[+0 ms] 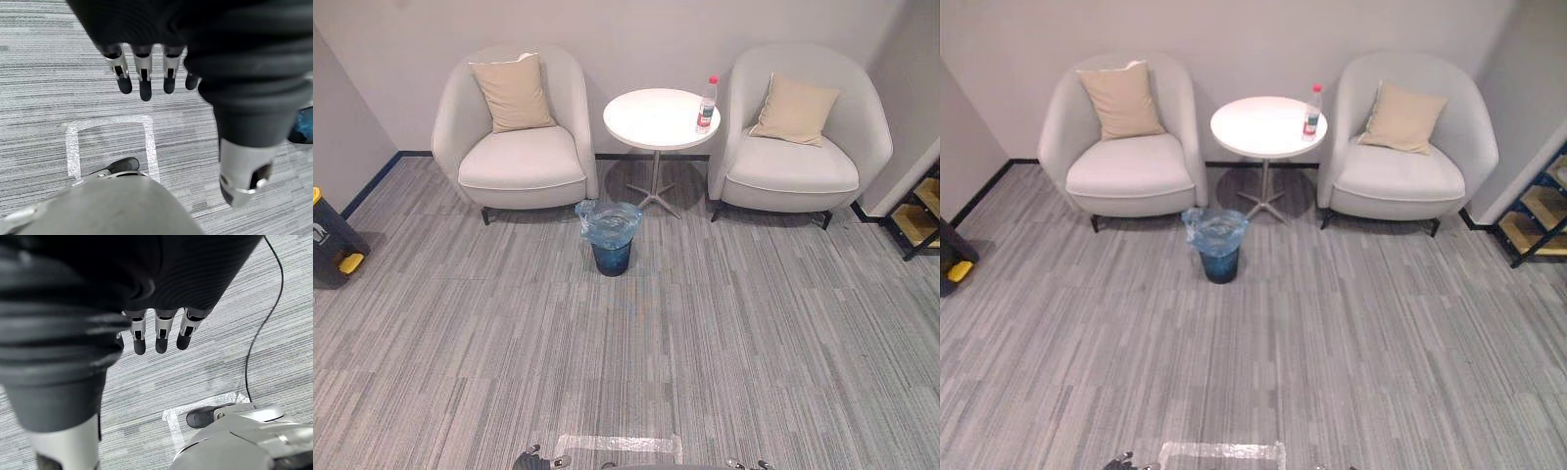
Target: Gather rubbish on tea table into small bin, then transfer packed bag to large trash can.
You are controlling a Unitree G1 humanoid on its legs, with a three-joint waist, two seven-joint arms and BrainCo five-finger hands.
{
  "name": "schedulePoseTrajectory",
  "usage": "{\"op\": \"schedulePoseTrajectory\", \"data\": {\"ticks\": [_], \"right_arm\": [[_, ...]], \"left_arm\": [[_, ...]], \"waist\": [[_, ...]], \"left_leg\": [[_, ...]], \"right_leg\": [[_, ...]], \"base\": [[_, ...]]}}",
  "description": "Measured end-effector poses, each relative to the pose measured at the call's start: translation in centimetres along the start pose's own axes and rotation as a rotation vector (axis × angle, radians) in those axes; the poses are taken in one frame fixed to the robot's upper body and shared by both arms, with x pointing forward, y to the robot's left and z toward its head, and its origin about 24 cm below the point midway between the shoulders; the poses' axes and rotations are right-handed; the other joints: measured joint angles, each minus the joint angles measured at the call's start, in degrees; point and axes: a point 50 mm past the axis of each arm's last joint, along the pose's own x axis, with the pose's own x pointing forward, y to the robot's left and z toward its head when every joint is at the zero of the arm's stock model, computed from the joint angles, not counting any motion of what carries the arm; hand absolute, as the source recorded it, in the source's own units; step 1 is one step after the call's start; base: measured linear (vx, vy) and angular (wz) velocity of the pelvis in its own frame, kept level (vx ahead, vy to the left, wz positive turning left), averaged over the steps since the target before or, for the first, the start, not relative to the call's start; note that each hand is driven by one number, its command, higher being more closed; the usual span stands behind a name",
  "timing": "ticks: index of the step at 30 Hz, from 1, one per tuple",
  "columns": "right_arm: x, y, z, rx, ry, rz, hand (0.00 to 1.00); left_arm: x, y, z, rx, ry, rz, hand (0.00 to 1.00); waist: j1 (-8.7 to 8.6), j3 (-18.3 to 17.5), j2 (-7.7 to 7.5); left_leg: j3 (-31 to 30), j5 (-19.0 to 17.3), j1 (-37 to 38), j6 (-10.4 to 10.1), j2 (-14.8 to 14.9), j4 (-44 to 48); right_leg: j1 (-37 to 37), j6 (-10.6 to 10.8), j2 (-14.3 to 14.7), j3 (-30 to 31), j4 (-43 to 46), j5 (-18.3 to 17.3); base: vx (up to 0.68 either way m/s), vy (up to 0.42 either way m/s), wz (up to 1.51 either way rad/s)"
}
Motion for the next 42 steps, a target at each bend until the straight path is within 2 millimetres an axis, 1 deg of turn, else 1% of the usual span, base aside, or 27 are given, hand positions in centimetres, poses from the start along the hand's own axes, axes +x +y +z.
{"op": "schedulePoseTrajectory", "data": {"ticks": [6, 9, 11, 14, 19, 20, 21, 22, 23, 24, 25, 26, 27, 28, 29, 31, 32, 33, 34, 35, 36, 37, 38, 39, 40, 41, 42], "right_arm": [[0.0, 0.0, 0.0, -0.001, -0.001, 0.001, 0.0], [0.0, 0.1, 0.2, -0.004, -0.006, 0.004, 0.0], [0.2, 0.5, 1.0, -0.009, -0.024, 0.015, 0.0], [0.3, 0.8, 1.8, -0.009, -0.047, 0.025, 0.0], [0.3, 0.8, 2.3, 0.003, -0.071, 0.027, 0.0], [0.3, 0.8, 2.4, 0.005, -0.075, 0.027, 0.0], [0.3, 0.9, 2.6, 0.01, -0.083, 0.028, 0.0], [0.3, 0.9, 2.7, 0.012, -0.088, 0.028, 0.0], [0.3, 1.1, 3.1, 0.037, -0.101, 0.031, 0.0], [0.3, 1.0, 3.2, 0.044, -0.107, 0.029, 0.0], [0.4, 1.0, 4.1, 0.089, -0.134, 0.022, 0.0], [0.3, 1.0, 4.1, 0.093, -0.139, 0.022, 0.0], [0.3, 1.1, 4.4, 0.102, -0.149, 0.025, 0.0], [0.3, 1.4, 4.6, 0.111, -0.158, 0.033, 0.0], [0.3, 1.6, 4.7, 0.121, -0.158, 0.038, 0.0], [0.3, 2.0, 4.7, 0.13, -0.155, 0.044, 0.0], [0.3, 2.4, 4.8, 0.129, -0.157, 0.052, 0.0], [0.3, 2.7, 5.0, 0.127, -0.162, 0.059, 0.0], [0.3, 2.5, 5.1, 0.121, -0.165, 0.056, 0.0], [0.3, 2.5, 5.2, 0.113, -0.167, 0.057, 0.0], [0.4, 2.8, 5.0, 0.116, -0.155, 0.059, 0.0], [0.3, 2.9, 4.3, 0.121, -0.137, 0.062, 0.0], [0.2, 3.3, 4.0, 0.122, -0.131, 0.073, 0.0], [0.2, 3.4, 4.0, 0.102, -0.135, 0.077, 0.0], [0.2, 3.4, 4.0, 0.097, -0.135, 0.078, 0.0], [0.2, 3.4, 4.2, 0.091, -0.144, 0.083, 0.0], [0.2, 3.5, 4.4, 0.084, -0.153, 0.087, 0.0]], "left_arm": [[0.0, 0.1, 0.1, 0.003, -0.001, 0.001, 0.0], [0.1, 0.2, 0.4, 0.01, -0.01, 0.002, 0.0], [0.2, 0.3, 0.7, 0.011, -0.015, 0.005, 0.0], [0.4, 0.5, 2.0, 0.014, -0.045, 0.008, 0.0], [0.7, 0.1, 3.8, 0.016, -0.093, -0.004, 0.0], [0.7, 0.0, 4.4, 0.011, -0.112, -0.006, 0.0], [0.7, -0.2, 5.3, -0.002, -0.139, -0.011, 0.0], [0.8, -0.2, 5.6, -0.011, -0.148, -0.012, 0.0], [0.7, -0.5, 6.3, -0.062, -0.172, -0.013, 0.0], [0.7, -0.6, 6.5, -0.084, -0.181, -0.013, 0.0], [0.6, -1.1, 6.9, -0.141, -0.198, -0.02, 0.0], [0.6, -1.2, 6.9, -0.152, -0.199, -0.021, 0.0], [0.6, -1.4, 6.9, -0.178, -0.2, -0.025, 0.0], [0.5, -1.8, 7.1, -0.198, -0.212, -0.032, 0.0], [0.5, -1.7, 7.3, -0.198, -0.22, -0.031, 0.0], [0.5, -1.7, 7.3, -0.204, -0.228, -0.031, 0.0], [0.4, -1.9, 7.2, -0.216, -0.228, -0.035, 0.0], [0.4, -2.2, 7.2, -0.227, -0.226, -0.041, 0.0], [0.4, -2.3, 7.1, -0.229, -0.225, -0.045, 0.0], [0.4, -2.4, 7.0, -0.243, -0.219, -0.049, 0.0], [0.4, -2.1, 7.0, -0.247, -0.229, -0.044, 0.0], [0.4, -1.8, 7.0, -0.242, -0.228, -0.036, 0.0], [0.4, -1.5, 7.0, -0.239, -0.228, -0.027, 0.0], [0.4, -1.4, 7.0, -0.235, -0.222, -0.027, 0.0], [0.4, -1.4, 6.8, -0.236, -0.217, -0.027, 0.0], [0.4, -1.5, 6.6, -0.235, -0.209, -0.027, 0.0], [0.4, -1.6, 6.6, -0.234, -0.207, -0.03, 0.0]], "waist": [[0.01, 0.08, -0.1], [0.29, 0.3, -0.32], [0.19, 0.55, -0.34], [0.1, 1.9, -0.1], [-0.51, 2.37, 0.35], [-0.56, 2.47, 0.37], [-0.66, 3.19, 0.06], [-0.71, 3.51, -0.05], [-0.32, 4.51, 0.11], [-0.01, 4.89, 0.49], [0.33, 6.1, 1.13], [0.33, 6.07, 1.28], [0.32, 5.92, 1.51], [0.48, 6.0, 1.55], [0.62, 6.04, 1.5], [0.9, 6.2, 1.27], [1.13, 6.27, 1.53], [1.27, 6.14, 2.2], [1.34, 6.05, 2.5], [1.69, 5.82, 2.88], [2.29, 4.99, 1.93], [2.29, 4.33, 0.65], [2.54, 3.65, -0.68], [2.64, 3.84, -1.02], [2.64, 3.81, -1.09], [2.62, 3.94, -1.0], [2.79, 4.03, -0.85]], "left_leg": [[2.35, -0.34, -0.12, -0.14, 0.26, 0.04], [5.14, -0.75, -0.62, -0.22, 0.7, 0.35], [7.46, -1.12, -1.38, -0.5, 1.05, 0.46], [9.41, -3.11, -3.58, -0.74, 1.96, 4.19], [7.55, -7.98, -6.9, -1.74, 3.95, 13.18], [6.94, -9.67, -8.63, -2.44, 4.97, 17.42], [6.78, -11.17, -11.82, -3.73, 6.46, 25.3], [6.76, -11.25, -12.72, -3.87, 6.9, 27.78], [6.61, -11.27, -15.93, -3.91, 8.79, 36.91], [6.58, -11.16, -16.91, -3.9, 9.68, 40.61], [6.45, -9.9, -20.58, -3.1, 11.74, 51.08], [6.44, -10.57, -21.08, -3.04, 11.89, 52.13], [6.25, -11.93, -22.22, -4.06, 11.89, 52.51], [6.07, -12.88, -23.68, -4.04, 11.44, 51.12], [5.83, -12.95, -24.31, -4.04, 10.83, 49.3], [4.54, -12.78, -24.62, -3.97, 8.45, 42.9], [3.66, -11.87, -24.75, -3.54, 6.93, 37.4], [0.91, -9.46, -25.18, -3.99, 5.23, 30.88], [-0.82, -8.43, -25.34, -4.04, 4.68, 28.09], [-2.92, -6.13, -25.78, -2.51, 4.2, 27.01], [-2.08, -7.0, -26.31, -1.28, 3.11, 29.75], [-0.93, -8.21, -26.26, -1.04, 2.34, 29.99], [0.61, -9.79, -25.34, -0.93, 1.37, 29.7], [2.27, -10.67, -22.18, 0.63, 0.93, 28.88], [2.67, -11.19, -21.01, 0.86, 0.7, 28.42], [3.35, -12.28, -17.37, 1.31, 0.38, 27.14], [3.31, -12.61, -15.43, 1.41, 0.24, 26.24]], "right_leg": [[-0.9, 0.14, 0.26, 2.48, -0.08, 0.62], [-2.38, 0.25, 0.77, 5.32, -0.02, 1.26], [-4.06, 0.46, 1.1, 7.21, 0.3, 1.39], [-7.25, 0.12, 1.39, 7.94, 4.62, -0.39], [-8.41, -0.73, 1.27, 3.53, 9.48, -4.68], [-8.25, -1.15, 1.41, 2.44, 10.1, -5.57], [-7.79, -2.1, 1.55, 1.72, 10.84, -6.26], [-7.58, -2.2, 1.56, 1.62, 11.08, -6.27], [-6.44, -2.36, 1.88, 1.73, 12.07, -6.44], [-5.92, -2.85, 2.08, 1.85, 12.54, -6.84], [-4.13, -4.02, 2.08, 2.91, 14.67, -8.9], [-4.01, -4.36, 1.96, 3.17, 15.14, -9.38], [-3.94, -4.73, 1.52, 4.18, 16.09, -10.37], [-3.71, -5.37, 0.71, 5.44, 16.62, -11.4], [-3.25, -5.41, 0.07, 5.73, 16.58, -11.9], [-2.16, -4.93, -1.43, 6.84, 16.48, -13.32], [-1.2, -4.95, -2.02, 8.39, 16.12, -14.86], [-0.76, -4.21, -2.44, 9.46, 15.26, -15.71], [-0.57, -3.73, -2.5, 9.89, 14.93, -16.2], [-0.49, -2.87, -2.37, 11.37, 15.21, -17.74], [-0.57, -1.54, -3.8, 12.42, 17.19, -19.96], [-0.95, -0.39, -4.71, 12.65, 19.02, -20.31], [-4.19, 1.47, -5.88, 13.05, 25.38, -20.67], [-7.79, 5.37, -6.51, 13.01, 35.97, -19.46], [-8.82, 7.23, -6.78, 12.62, 39.21, -18.9], [-11.8, 10.87, -7.3, 11.16, 48.55, -17.83], [-13.47, 10.4, -7.48, 9.76, 52.77, -17.96]], "base": [[-0.04, -0.014, -0.23], [-0.04, -0.009, -0.53], [-0.04, -0.022, -0.56], [0.0, -0.027, -0.32], [0.07, -0.07, 0.21], [0.11, -0.129, 0.46], [0.1, -0.117, 0.38], [0.1, -0.132, 0.16], [0.1, -0.107, -0.09], [0.21, -0.087, -0.26], [0.19, -0.031, -0.25], [0.19, -0.012, -0.3], [0.13, 0.018, -0.34], [0.18, 0.055, -0.37], [0.19, 0.073, -0.32], [0.17, 0.092, -0.26], [0.31, 0.223, -0.43], [0.28, 0.199, -0.45], [0.43, 0.331, -0.55], [0.44, 0.313, -0.63], [0.56, 0.345, -0.6], [0.51, 0.241, -0.57], [0.52, 0.218, -0.51], [0.5, 0.225, -0.49], [0.49, 0.203, -0.44], [0.38, 0.139, -0.29], [0.46, 0.14, -0.33]]}}
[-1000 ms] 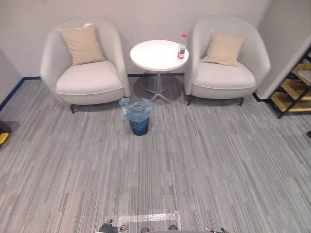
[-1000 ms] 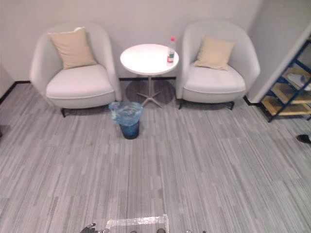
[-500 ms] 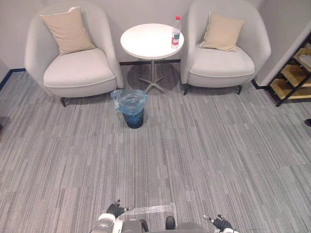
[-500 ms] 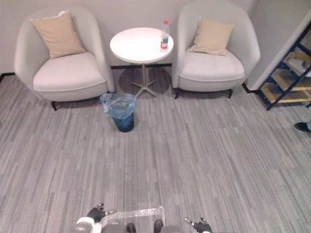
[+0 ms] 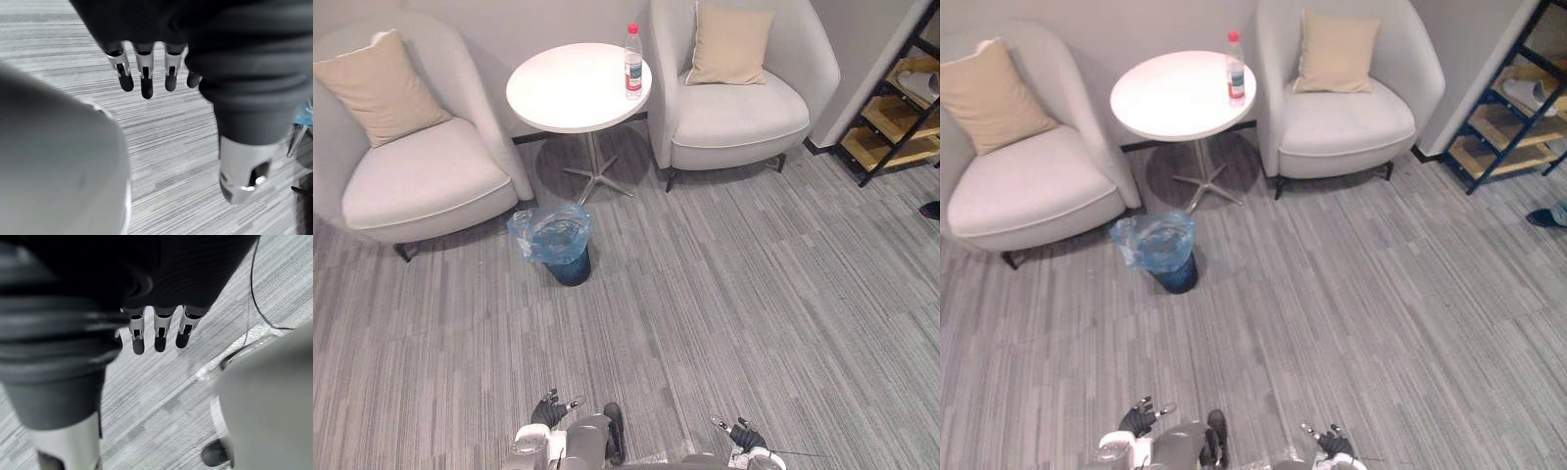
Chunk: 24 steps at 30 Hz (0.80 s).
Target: Gather rubbish on tea table into small bin, then transfer packed bag to large trash can.
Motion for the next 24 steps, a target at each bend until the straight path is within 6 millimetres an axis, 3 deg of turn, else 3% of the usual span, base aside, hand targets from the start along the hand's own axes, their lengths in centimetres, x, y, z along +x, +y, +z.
{"op": "schedulePoseTrajectory", "data": {"ticks": [2, 4, 7, 8, 9, 10, 11, 13, 14, 15, 16, 17, 21, 24], "right_arm": [[0.1, 0.3, 0.8, -0.026, -0.033, 0.012, 0.0], [0.1, 0.3, 1.2, -0.025, -0.052, 0.013, 0.0], [0.2, 0.4, 2.2, -0.027, -0.091, 0.016, 0.0], [0.2, 0.4, 2.4, -0.029, -0.097, 0.016, 0.0], [0.2, 0.4, 2.2, -0.032, -0.09, 0.015, 0.0], [0.2, 0.4, 1.9, -0.033, -0.082, 0.014, 0.0], [0.3, -0.1, 2.6, -0.041, -0.097, 0.003, 0.0], [0.3, -0.5, 2.7, -0.047, -0.095, -0.009, 0.0], [0.3, -0.7, 2.7, -0.04, -0.095, -0.016, 0.0], [0.3, -0.4, 2.6, -0.054, -0.093, -0.007, 0.0], [0.3, -0.2, 2.5, -0.065, -0.09, 0.0, 0.0], [0.2, 0.1, 2.4, -0.075, -0.094, 0.01, 0.0], [0.2, 0.6, 2.3, -0.074, -0.101, 0.022, 0.0], [0.2, 0.8, 2.4, -0.066, -0.099, 0.024, 0.0]], "left_arm": [[0.0, -0.6, 0.0, -0.017, -0.002, -0.012, 0.0], [0.0, -1.3, 0.0, -0.038, -0.001, -0.022, 0.0], [0.0, -2.4, 0.1, -0.016, 0.002, -0.041, 0.0], [0.0, -2.5, -0.1, -0.004, 0.012, -0.047, 0.0], [0.0, -2.5, -0.2, 0.012, 0.015, -0.052, 0.0], [0.0, -2.3, -0.3, 0.013, 0.019, -0.049, 0.0], [0.0, -2.7, -0.6, 0.0, 0.041, -0.053, 0.0], [-0.1, -3.3, -1.0, -0.03, 0.057, -0.059, 0.0], [-0.1, -3.4, -0.7, -0.061, 0.051, -0.055, 0.0], [0.0, -3.4, -0.1, -0.121, 0.025, -0.038, 0.0], [0.0, -3.3, 0.0, -0.126, 0.017, -0.035, 0.0], [0.1, -3.1, 0.8, -0.139, -0.017, -0.031, 0.0], [0.0, -3.3, 1.5, -0.15, -0.057, -0.037, 0.0], [0.0, -3.4, 1.6, -0.148, -0.069, -0.044, 0.0]], "waist": [[-0.1, 0.57, 0.83], [-0.46, 0.99, 1.56], [-2.03, 1.24, 2.0], [-2.22, 1.34, 2.17], [-2.36, 0.94, 1.46], [-2.39, 0.58, 0.7], [-2.35, 0.27, 2.76], [-2.64, -0.16, 4.17], [-2.8, 0.2, 4.63], [-2.5, 1.07, 4.16], [-2.38, 1.18, 4.21], [-1.73, 1.92, 3.86], [-1.29, 2.19, 3.37], [-1.01, 2.13, 3.28]], "left_leg": [[-0.66, -0.05, 7.95, 0.07, 0.21, -5.57], [-0.94, -0.05, 12.09, 0.07, 0.95, -8.03], [-1.88, -0.05, 15.73, 0.06, 3.06, -10.29], [-2.15, -0.07, 16.69, -0.01, 3.73, -10.69], [-2.93, -0.76, 18.03, -1.72, 3.83, -10.84], [-3.56, -1.41, 18.52, -2.84, 3.59, -10.76], [-4.97, -3.48, 19.95, -6.04, 5.94, -10.05], [-6.55, -3.14, 18.17, -6.57, 7.3, -5.28], [-7.09, -2.72, 15.77, -7.23, 8.01, 1.35], [-8.7, 0.81, 7.68, -7.13, 10.67, 20.28], [-8.65, 0.86, 5.84, -7.05, 11.46, 24.69], [-6.94, 0.29, 0.96, -6.87, 14.16, 34.09], [-3.14, -0.29, -5.45, -6.62, 15.41, 30.95], [-1.59, 0.29, -6.83, -6.13, 10.91, 10.96]], "right_leg": [[-4.16, -4.9, -0.92, -7.35, 6.0, -2.02], [-7.08, -6.82, -0.98, -11.47, 4.25, -3.1], [-13.03, -7.35, -0.01, -14.37, -5.96, -1.98], [-14.24, -7.63, 0.67, -14.01, -11.18, 0.48], [-14.39, -8.94, 1.41, -12.99, -20.59, 8.87], [-14.44, -10.37, 1.2, -12.55, -23.66, 14.13], [-14.7, -12.09, 2.52, -13.88, -20.54, 13.88], [-13.33, -12.6, 3.01, -15.04, -20.46, 10.9], [-11.93, -12.99, 3.36, -15.62, -20.56, 9.68], [-7.92, -13.84, 3.76, -16.6, -22.36, 7.96], [-6.59, -14.15, 3.99, -16.87, -22.73, 7.58], [-1.83, -14.96, 4.8, -17.31, -24.39, 6.06], [4.01, -13.87, 5.15, -17.47, -28.3, 4.45], [7.8, -12.35, 4.87, -17.12, -32.91, 4.18]], "base": [[0.43, 0.081, -0.18], [0.44, -0.014, 0.09], [0.42, -0.107, 0.24], [0.5, -0.213, 0.3], [0.45, -0.203, 0.25], [0.57, -0.269, 0.19], [0.46, -0.245, 0.19], [0.4, -0.226, 0.28], [0.39, -0.276, 0.37], [0.36, -0.269, 0.28], [0.4, -0.287, 0.15], [0.3, -0.19, 0.0], [0.23, -0.102, 0.03], [0.32, 0.05, -0.01]]}}
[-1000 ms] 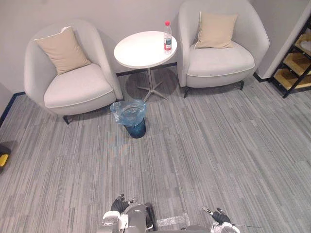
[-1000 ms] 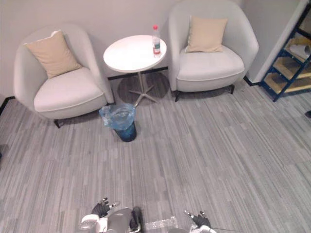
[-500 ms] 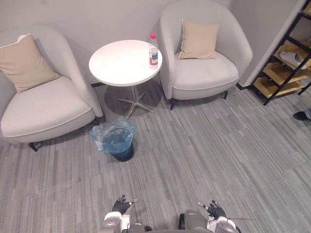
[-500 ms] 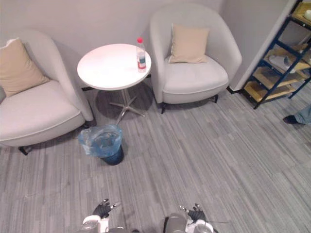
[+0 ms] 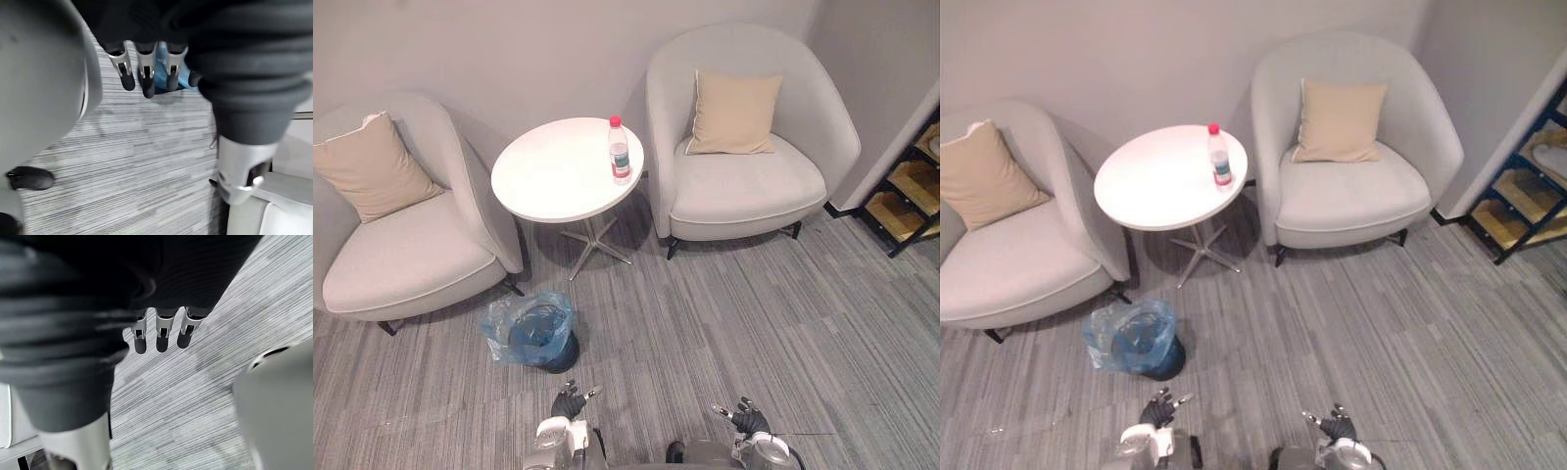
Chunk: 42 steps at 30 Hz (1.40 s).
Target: Gather rubbish on tea table into small bin, then transfer packed bag to large trash can.
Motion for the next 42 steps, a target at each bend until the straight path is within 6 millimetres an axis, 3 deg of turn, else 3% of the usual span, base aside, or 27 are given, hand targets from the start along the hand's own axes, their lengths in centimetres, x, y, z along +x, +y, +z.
{"op": "schedulePoseTrajectory", "data": {"ticks": [1, 2, 3, 4, 5, 7, 9, 11, 12, 14, 17, 19, 20, 21, 22, 24, 27, 28, 30, 32, 34, 35, 36, 37, 39, 42], "right_arm": [[0.1, 0.1, -0.1, -0.003, 0.008, 0.001, 0.0], [0.1, 0.1, -0.1, -0.003, 0.014, 0.0, 0.0], [0.1, 0.2, -0.3, -0.008, 0.027, 0.001, 0.0], [0.1, 0.4, -0.4, -0.008, 0.031, 0.007, 0.0], [0.1, 0.8, -0.8, -0.007, 0.049, 0.018, 0.0], [-0.1, 1.6, -1.2, -0.007, 0.063, 0.045, 0.0], [-0.1, 1.5, -1.5, -0.018, 0.073, 0.055, 0.0], [0.0, 1.6, -1.1, -0.034, 0.058, 0.065, 0.0], [0.0, 1.7, -0.9, -0.042, 0.051, 0.071, 0.0], [0.1, 1.6, -0.6, -0.054, 0.036, 0.073, 0.0], [0.2, 1.3, 0.0, -0.059, 0.012, 0.069, 0.0], [0.2, 1.3, 0.3, -0.06, -0.001, 0.078, 0.0], [0.1, 1.2, -0.1, -0.063, 0.011, 0.077, 0.0], [0.1, 0.9, -0.2, -0.066, 0.015, 0.072, 0.0], [0.3, -0.2, 0.2, -0.078, 0.011, 0.047, 0.0], [0.3, -0.7, 0.0, -0.067, 0.023, 0.032, 0.0], [0.2, -0.8, -0.4, -0.071, 0.036, 0.026, 0.0], [-0.1, -1.0, -1.1, -0.071, 0.054, 0.021, 0.0], [-0.1, -0.9, -1.4, -0.068, 0.063, 0.018, 0.0], [-0.2, -1.1, -1.5, -0.061, 0.064, 0.006, 0.0], [-0.2, -1.2, -1.7, -0.056, 0.074, 0.003, 0.0], [-0.2, -1.2, -1.8, -0.056, 0.078, 0.002, 0.0], [-0.2, -1.5, -1.8, -0.059, 0.078, -0.003, 0.0], [-0.2, -1.8, -1.7, -0.063, 0.077, -0.009, 0.0], [-0.4, -1.1, -2.3, -0.054, 0.095, 0.006, 0.0], [-0.5, -0.9, -2.6, -0.034, 0.103, 0.004, 0.0]], "left_arm": [[0.0, -0.1, 0.0, 0.019, 0.001, -0.01, 0.0], [0.1, -0.1, 0.1, 0.027, -0.003, -0.014, 0.0], [0.2, 0.1, 0.4, 0.035, -0.007, -0.019, 0.0], [0.3, 0.2, 0.5, 0.046, -0.004, -0.021, 0.0], [0.3, 0.4, 0.5, 0.054, -0.001, -0.02, 0.0], [0.3, 1.2, 0.7, 0.064, -0.004, -0.003, 0.0], [0.1, 1.5, -0.3, 0.069, 0.03, 0.003, 0.0], [0.1, 1.5, -0.7, 0.103, 0.05, -0.01, 0.0], [0.1, 1.7, -0.9, 0.13, 0.067, -0.011, 0.0], [0.1, 1.6, -1.2, 0.136, 0.081, -0.013, 0.0], [0.0, 1.6, -1.5, 0.139, 0.101, -0.013, 0.0], [-0.1, 1.9, -1.8, 0.149, 0.112, -0.009, 0.0], [-0.2, 2.3, -1.9, 0.167, 0.115, -0.006, 0.0], [-0.2, 2.3, -2.2, 0.167, 0.128, -0.003, 0.0], [-0.2, 1.4, -2.4, 0.154, 0.134, -0.027, 0.0], [-0.3, 0.6, -2.5, 0.146, 0.136, -0.044, 0.0], [-0.1, -0.4, -2.1, 0.108, 0.121, -0.068, 0.0], [0.0, -0.6, -1.6, 0.102, 0.098, -0.073, 0.0], [-0.1, -0.6, -1.6, 0.104, 0.09, -0.072, 0.0], [-0.1, -0.7, -1.5, 0.102, 0.088, -0.074, 0.0], [-0.1, -0.6, -1.5, 0.103, 0.084, -0.072, 0.0], [-0.1, -0.6, -1.4, 0.105, 0.083, -0.072, 0.0], [-0.1, -0.5, -1.5, 0.107, 0.087, -0.072, 0.0], [-0.1, -0.5, -1.5, 0.108, 0.085, -0.073, 0.0], [-0.1, 0.8, -1.8, 0.135, 0.101, -0.047, 0.0], [-0.2, 2.3, -2.0, 0.157, 0.121, -0.014, 0.0]], "waist": [[0.24, -0.04, -0.09], [0.67, -0.05, -0.33], [2.27, -0.21, -1.32], [2.46, -0.59, -1.5], [1.94, -0.69, -2.3], [2.4, -0.85, -3.29], [2.49, -2.37, -2.58], [2.31, -2.71, -2.88], [1.51, -2.76, -3.47], [1.18, -2.35, -2.77], [0.49, -2.24, -1.68], [-0.51, -2.24, -1.67], [-1.09, -2.72, -2.77], [-1.15, -2.62, -1.98], [-0.59, -2.64, 0.27], [-1.21, -2.58, 1.55], [-1.58, -1.89, 1.54], [-0.91, -1.68, 0.93], [-0.3, -1.45, -0.09], [-0.68, -1.64, 0.32], [-0.43, -1.53, 0.1], [-0.27, -1.46, 0.07], [-0.3, -1.56, 0.7], [-0.14, -1.72, 1.14], [-0.15, -3.0, -0.76], [-0.28, -3.28, -2.26]], "left_leg": [[-1.41, 3.9, 0.4, 0.13, -3.43, -11.65], [-2.23, 7.27, 0.41, 0.36, -4.72, -14.34], [-2.42, 11.26, 1.97, 1.28, -6.5, -17.61], [-1.55, 11.34, 3.02, 1.75, -7.11, -18.1], [-0.81, 9.63, 2.82, 3.4, -7.38, -15.88], [0.82, 7.57, 2.95, 3.98, -7.35, -10.91], [1.49, 3.68, 6.42, 4.53, -7.46, -11.38], [0.68, 1.06, 11.68, 5.12, -8.68, -16.11], [-0.49, 0.22, 14.38, 4.95, -9.45, -17.67], [-1.94, 0.0, 18.61, 5.26, -9.07, -19.65], [-4.14, -0.03, 22.76, 5.28, -5.82, -20.81], [-5.99, -0.56, 24.08, 4.37, -4.02, -20.77], [-7.1, -2.16, 24.95, 1.72, -4.05, -20.41], [-7.91, -3.56, 25.73, -0.19, -2.85, -20.15], [-8.12, -3.2, 25.59, -0.11, -1.04, -19.58], [-9.4, -1.1, 25.21, -1.47, -0.34, -19.39], [-11.81, 1.41, 21.38, -4.43, 1.05, -8.62], [-11.25, 4.14, 17.96, -5.6, 1.81, -0.42], [-8.93, 5.62, 15.94, -4.73, 2.74, 3.87], [-4.04, 0.26, 13.69, -3.02, 3.63, 3.78], [-2.28, -1.97, 12.0, -2.2, 1.5, -1.79], [-2.34, -1.43, 11.84, -1.79, -0.56, -7.83], [-3.69, 3.16, 12.0, -2.29, -2.45, -16.33], [-4.52, 6.09, 11.95, -1.82, -2.96, -17.38], [-4.16, 6.78, 13.9, -0.88, -5.12, -19.79], [-4.1, 7.74, 16.75, 0.43, -7.24, -23.77]], "right_leg": [[1.43, 0.85, -0.42, 0.71, -1.37, -0.49], [1.69, 1.35, -0.7, 1.42, -1.66, -0.78], [2.51, 2.07, -1.55, 3.67, -2.39, -1.01], [3.24, 2.62, -2.13, 4.68, -3.51, -0.79], [4.38, 3.81, -2.65, 6.94, -5.15, 0.09], [5.52, 4.91, -3.46, 10.56, -3.6, 1.58], [2.68, 5.22, -2.95, 12.22, 6.52, 1.64], [-5.3, 9.6, -4.12, 12.08, 25.75, 3.42], [-9.03, 7.6, -5.12, 11.06, 33.74, 0.14], [-11.33, 4.61, -5.45, 7.56, 35.61, -3.81], [-16.26, 4.13, -3.36, 5.36, 27.95, -5.91], [-18.63, 4.9, -2.03, 8.01, 18.12, -2.57], [-18.3, 5.35, -2.14, 10.96, 7.65, 6.5], [-17.98, 3.63, -1.37, 10.08, 9.15, 9.52], [-17.63, 2.56, 0.08, 9.4, 10.03, 8.76], [-16.64, 1.82, 0.12, 7.59, 9.56, 7.85], [-10.11, 1.02, -0.02, 3.83, 4.94, 6.96], [-6.32, 0.66, -0.3, 2.32, 2.44, 6.61], [-4.13, 0.57, -1.04, 1.49, 0.22, 6.56], [-2.0, 0.55, -1.62, 0.1, -2.34, 6.56], [-0.25, 1.06, -2.68, -0.98, -3.71, 6.87], [0.71, 1.51, -3.34, -1.23, -4.13, 7.0], [1.48, 2.7, -3.3, -1.11, -4.28, 6.76], [1.61, 3.35, -2.66, -0.14, -4.17, 6.56], [2.07, 4.81, -4.01, 2.46, -5.55, 6.64], [3.67, 5.51, -5.47, 2.61, -7.24, 6.56]], "base": [[0.37, 0.105, -0.11], [0.4, 0.136, -0.43], [0.33, 0.109, -0.44], [0.46, 0.13, -0.38], [0.47, 0.148, -0.17], [0.5, 0.199, -0.32], [0.37, 0.146, -0.38], [0.42, 0.098, -0.01], [0.3, 0.036, 0.24], [0.38, -0.041, 0.42], [0.42, -0.149, 0.48], [0.42, -0.239, 0.63], [0.26, -0.153, 0.44], [0.47, -0.267, 0.29], [0.28, -0.163, 0.07], [0.34, -0.223, 0.38], [0.25, -0.188, 0.67], [0.15, -0.108, 0.62], [0.11, -0.057, 0.42], [0.1, 0.001, 0.46], [0.09, 0.067, 0.3], [0.08, 0.124, 0.04], [0.09, 0.138, -0.06], [0.1, 0.12, -0.2], [0.15, 0.131, -0.11], [0.09, 0.108, 0.06]]}}
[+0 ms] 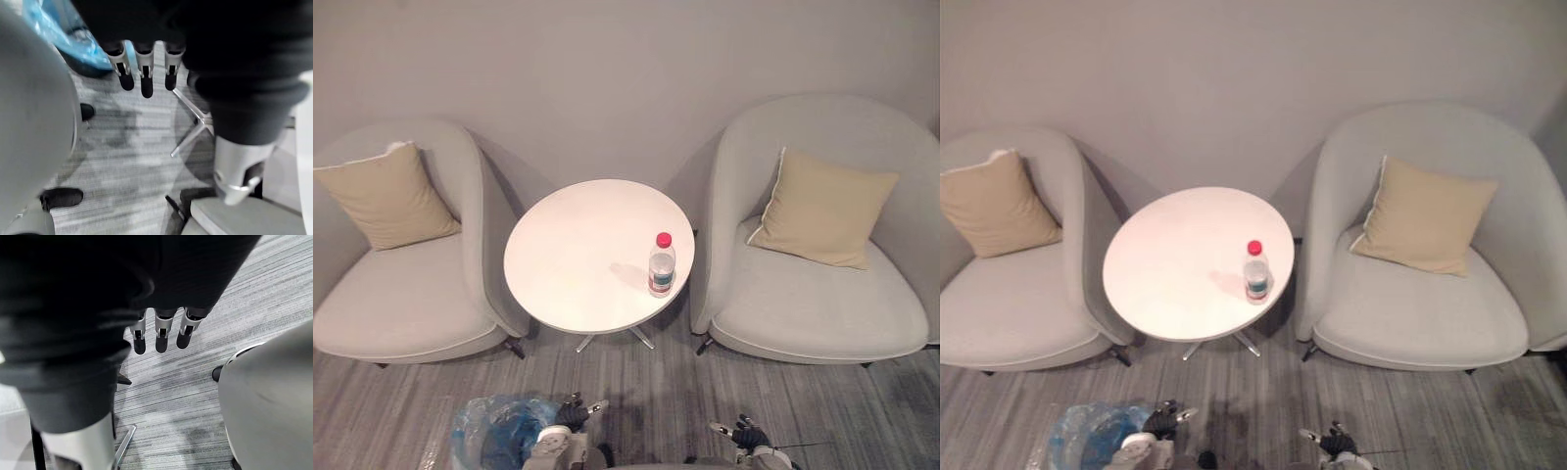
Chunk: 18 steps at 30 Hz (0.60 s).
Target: Gather rubbish on tea table into small bin, then transfer packed bag to large trash can.
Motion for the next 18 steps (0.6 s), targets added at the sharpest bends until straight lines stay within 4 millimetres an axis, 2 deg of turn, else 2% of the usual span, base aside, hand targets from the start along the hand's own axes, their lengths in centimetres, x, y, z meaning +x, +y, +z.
{"op": "schedulePoseTrajectory", "data": {"ticks": [3, 4, 5, 8, 13, 14, 16, 17, 18], "right_arm": [[0.1, -0.9, 0.3, -0.015, 0.01, 0.001, 0.0], [0.1, -1.3, 1.2, -0.059, -0.033, -0.002, 0.0], [0.1, -1.2, 2.1, -0.057, -0.068, 0.01, 0.0], [0.0, -1.6, 5.5, -0.054, -0.263, 0.029, 0.0], [-0.1, -1.8, 4.4, -0.084, -0.207, -0.004, 0.0], [-0.3, -1.9, 4.7, -0.09, -0.228, 0.002, 0.0], [-0.7, -1.9, 6.2, -0.1, -0.299, 0.01, 0.0], [-1.3, -2.1, 8.1, -0.13, -0.385, 0.017, 0.0], [-1.5, -2.2, 9.0, -0.153, -0.422, 0.019, 0.0]], "left_arm": [[-0.1, 0.8, -0.6, 0.022, 0.027, 0.016, 0.0], [-0.4, 1.6, -1.6, 0.035, 0.056, 0.034, 0.0], [-0.5, 1.7, -1.8, 0.026, 0.058, 0.039, 0.0], [-0.4, 2.1, -1.4, 0.083, 0.051, 0.023, 0.0], [-0.5, 2.4, -1.4, 0.083, 0.047, 0.031, 0.0], [-0.5, 2.5, -1.6, 0.081, 0.05, 0.031, 0.0], [-0.5, 2.6, -1.7, 0.075, 0.053, 0.035, 0.0], [-0.6, 2.6, -1.8, 0.073, 0.054, 0.035, 0.0], [-0.6, 2.6, -1.8, 0.073, 0.053, 0.035, 0.0]], "waist": [[0.06, -0.26, 0.08], [0.09, -1.01, 0.4], [-0.06, -1.09, 0.43], [0.37, -1.35, 0.4], [0.33, -1.8, -0.41], [0.1, -1.82, -0.4], [-0.24, -1.8, -0.49], [-0.39, -1.82, -0.52], [-0.42, -1.83, -0.5]], "left_leg": [[-0.49, 1.17, 2.85, 0.49, -1.47, -3.91], [-0.71, 1.49, 3.29, 0.61, -1.98, -5.32], [-0.74, 1.53, 3.18, 0.66, -2.02, -5.52], [-0.35, 1.87, 3.4, 0.69, -1.79, -6.92], [-0.59, 1.85, 4.23, 0.69, -1.11, -7.16], [-0.56, 1.84, 4.24, 0.69, -1.11, -7.16], [-0.55, 1.84, 4.33, 0.69, -1.08, -7.16], [-0.55, 1.84, 4.43, 0.69, -1.02, -7.16], [-0.56, 1.84, 4.46, 0.69, -0.94, -7.14]], "right_leg": [[1.61, 0.48, -0.74, 0.21, -1.04, -0.32], [1.65, 0.69, -0.9, 0.14, -1.42, -0.51], [1.6, 0.72, -0.9, 0.13, -1.61, -0.52], [1.05, 0.66, -0.48, 0.75, -2.11, -0.47], [2.82, -0.1, 0.35, 2.7, -3.46, 0.01], [2.86, -0.18, 0.35, 3.18, -3.75, 0.09], [2.74, -0.11, 0.34, 3.74, -3.82, 0.24], [2.71, -0.14, 0.35, 3.95, -3.86, 0.64], [2.7, -0.06, 0.41, 4.03, -3.89, 0.97]], "base": [[0.09, 0.068, 0.1], [0.1, 0.043, 0.09], [0.11, 0.027, 0.02], [0.09, -0.008, -0.03], [0.11, -0.027, -0.02], [0.1, -0.04, -0.19], [0.05, -0.02, -0.16], [0.02, -0.005, -0.1], [0.02, 0.004, -0.06]]}}
